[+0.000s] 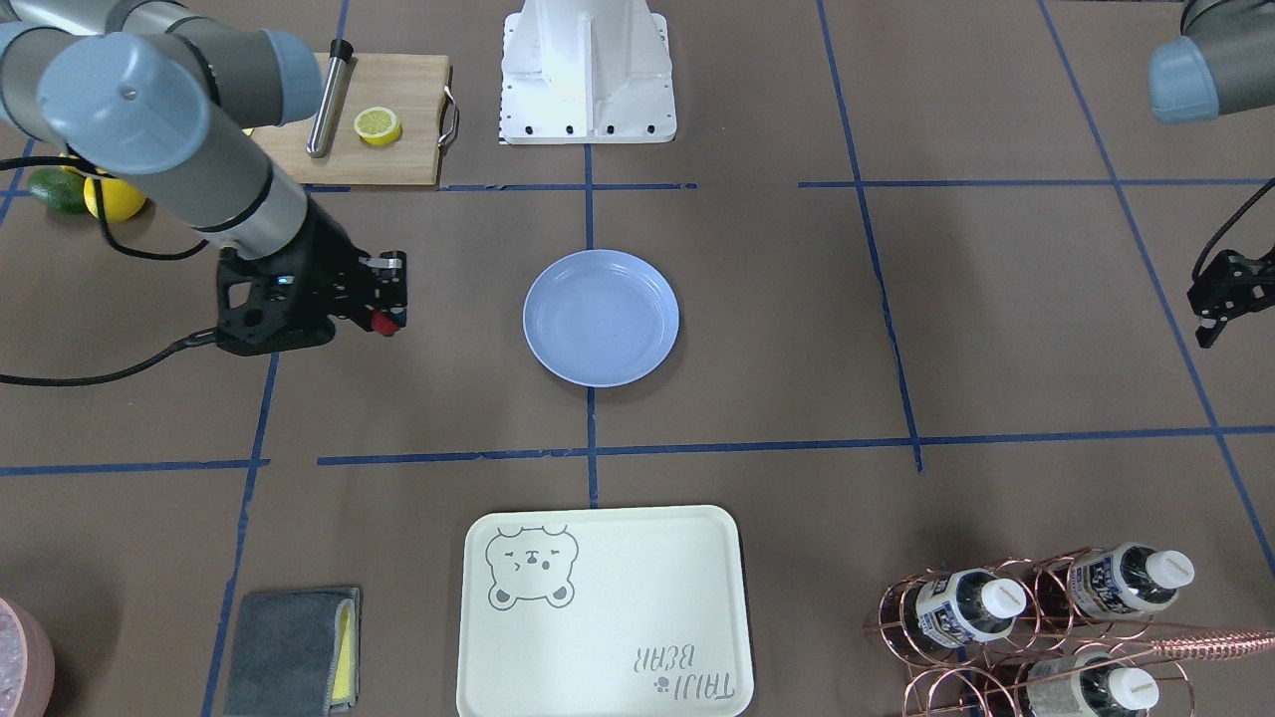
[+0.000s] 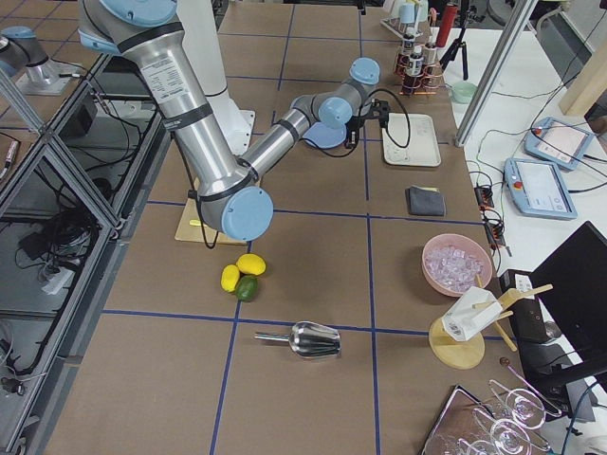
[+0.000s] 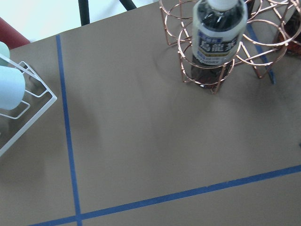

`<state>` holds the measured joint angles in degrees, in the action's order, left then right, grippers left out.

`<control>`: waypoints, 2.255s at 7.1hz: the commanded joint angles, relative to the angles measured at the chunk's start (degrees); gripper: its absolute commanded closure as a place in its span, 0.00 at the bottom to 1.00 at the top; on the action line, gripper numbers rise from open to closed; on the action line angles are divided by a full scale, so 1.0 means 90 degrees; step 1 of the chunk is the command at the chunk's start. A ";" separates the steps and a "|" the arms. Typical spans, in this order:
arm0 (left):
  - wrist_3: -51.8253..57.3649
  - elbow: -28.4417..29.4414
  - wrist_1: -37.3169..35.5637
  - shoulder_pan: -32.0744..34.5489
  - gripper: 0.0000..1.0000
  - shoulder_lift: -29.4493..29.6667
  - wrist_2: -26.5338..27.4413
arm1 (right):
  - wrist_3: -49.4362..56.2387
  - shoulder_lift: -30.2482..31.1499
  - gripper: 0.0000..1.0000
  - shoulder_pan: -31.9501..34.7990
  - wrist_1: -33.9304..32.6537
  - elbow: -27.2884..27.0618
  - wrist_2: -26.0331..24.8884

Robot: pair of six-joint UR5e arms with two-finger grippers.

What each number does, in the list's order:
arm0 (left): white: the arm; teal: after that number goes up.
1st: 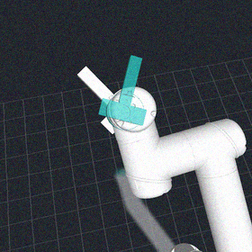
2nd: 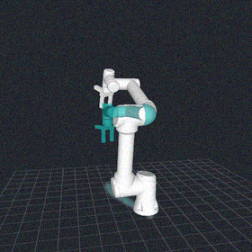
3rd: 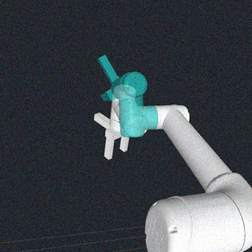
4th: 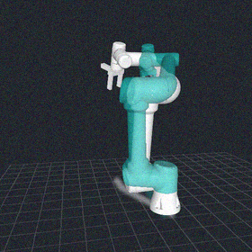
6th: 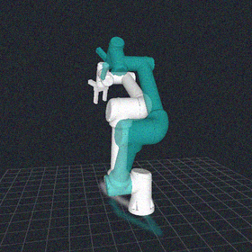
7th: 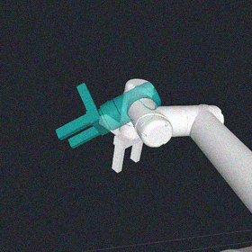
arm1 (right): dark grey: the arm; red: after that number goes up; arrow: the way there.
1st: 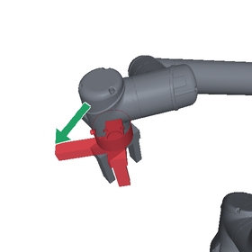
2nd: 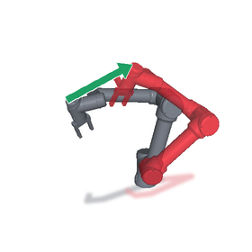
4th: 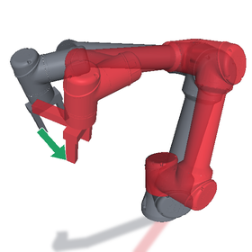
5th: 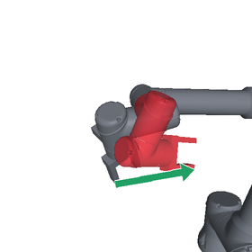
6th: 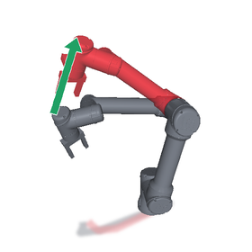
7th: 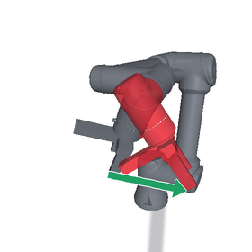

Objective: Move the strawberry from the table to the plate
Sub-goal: 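Carry the strawberry with the right gripper over the light blue plate, then lower the strawberry onto the plate and open the right gripper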

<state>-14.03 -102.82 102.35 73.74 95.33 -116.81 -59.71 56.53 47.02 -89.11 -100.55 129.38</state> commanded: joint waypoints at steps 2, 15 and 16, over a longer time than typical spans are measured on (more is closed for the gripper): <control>0.0436 0.0067 0.0073 0.0176 0.00 -0.0319 -0.0048 | -0.1730 -0.1482 1.00 -0.1411 0.0018 0.1265 -0.1421; 0.0427 0.0067 0.0073 0.0215 0.00 -0.0329 -0.0048 | -0.2418 -0.1399 1.00 -0.2187 0.0712 0.2024 -0.2139; 0.0427 0.0067 0.0073 0.0215 0.00 -0.0329 -0.0048 | -0.2428 -0.1427 0.78 -0.2216 0.0711 0.2041 -0.2178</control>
<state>-10.20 -102.21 103.01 75.67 92.38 -117.25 -81.49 43.17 27.26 -82.37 -81.37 110.00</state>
